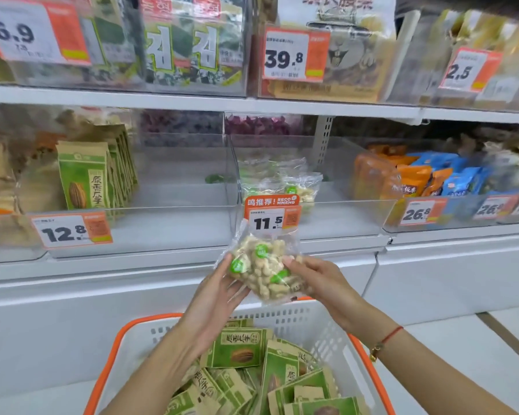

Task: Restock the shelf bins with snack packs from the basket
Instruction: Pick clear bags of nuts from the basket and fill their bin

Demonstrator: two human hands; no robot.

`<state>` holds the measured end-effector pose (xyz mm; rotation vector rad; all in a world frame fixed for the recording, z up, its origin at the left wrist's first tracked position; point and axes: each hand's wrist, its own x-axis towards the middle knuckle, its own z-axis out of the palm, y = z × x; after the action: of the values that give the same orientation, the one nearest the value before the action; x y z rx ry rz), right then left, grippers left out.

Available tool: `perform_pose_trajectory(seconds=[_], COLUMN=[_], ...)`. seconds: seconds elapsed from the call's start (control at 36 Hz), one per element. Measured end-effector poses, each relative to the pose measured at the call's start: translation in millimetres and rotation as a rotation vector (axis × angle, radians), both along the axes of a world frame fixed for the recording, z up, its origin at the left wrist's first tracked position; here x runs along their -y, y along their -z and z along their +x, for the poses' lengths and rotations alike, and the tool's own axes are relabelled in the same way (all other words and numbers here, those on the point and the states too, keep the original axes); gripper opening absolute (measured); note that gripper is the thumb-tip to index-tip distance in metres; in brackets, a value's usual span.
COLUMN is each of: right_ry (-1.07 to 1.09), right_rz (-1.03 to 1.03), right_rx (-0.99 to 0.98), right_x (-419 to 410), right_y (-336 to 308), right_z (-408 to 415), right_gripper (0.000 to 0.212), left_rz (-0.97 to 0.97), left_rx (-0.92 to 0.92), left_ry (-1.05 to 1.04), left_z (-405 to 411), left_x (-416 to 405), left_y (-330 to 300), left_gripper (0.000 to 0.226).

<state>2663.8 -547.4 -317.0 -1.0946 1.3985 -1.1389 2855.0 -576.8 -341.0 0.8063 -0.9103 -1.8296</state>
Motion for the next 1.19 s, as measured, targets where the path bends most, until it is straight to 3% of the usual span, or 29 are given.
perform_pose_trajectory(seconds=[0.08, 0.17, 0.28, 0.39, 0.47, 0.56, 0.64, 0.81, 0.92, 1.06, 1.19], right_ry=[0.071, -0.029, -0.046, 0.062, 0.118, 0.145, 0.134, -0.016, -0.047, -0.048, 0.004], right_rz=[-0.162, -0.24, -0.323, -0.419, -0.453, -0.452, -0.479, -0.525, -0.506, -0.548, -0.642], right_rx=[-0.281, -0.349, -0.28, -0.206, -0.223, -0.216, -0.324, -0.655, -0.91, -0.95, -0.913], right_x=[0.8, -1.9, -7.7, -5.7, -0.5, 8.8, 24.1, 58.4, 82.5, 104.8, 111.8], right_y=[-10.0, -19.1, -29.1, -41.1, -54.9, -76.8, -97.7, -135.0, -138.8, -127.4, -129.1], right_z=[-8.9, -13.7, -20.8, -32.2, -44.0, -61.7, -87.2, -125.5, -134.9, -135.9, -134.7], right_gripper=[0.02, 0.021, 0.007, 0.014, 0.012, 0.03, 0.054, 0.076, 0.071, 0.053, 0.049], left_rz=[-0.18, -0.254, -0.245, -0.401, -0.523, -0.608, -0.74, -0.909, -0.886, -0.848, -0.876], left_rx=[0.284, 0.452, 0.442, 0.448, 0.469, 0.49, 0.627, 0.793, 0.898, 0.885, 0.811], left_ry=[0.029, 0.06, 0.148, 0.15, 0.141, 0.12, 0.108, 0.114, 0.132, 0.103, 0.019], left_z=[-1.6, -8.4, -24.1, -48.4, -66.0, -86.0, -105.8, -124.2, -128.4, -126.4, -125.3], left_x=[7.8, 15.8, 24.5, 23.4, 23.0, 38.7, 62.3, 104.0, 124.7, 139.8, 146.7], left_y=[-11.6, -29.0, -51.6, -59.8, -73.1, -94.2, -118.4, -151.9, -148.8, -136.8, -140.9], left_gripper=[0.044, 0.044, 0.073, 0.056, 0.059, 0.05, 0.041, 0.062, 0.069, 0.063, 0.061])
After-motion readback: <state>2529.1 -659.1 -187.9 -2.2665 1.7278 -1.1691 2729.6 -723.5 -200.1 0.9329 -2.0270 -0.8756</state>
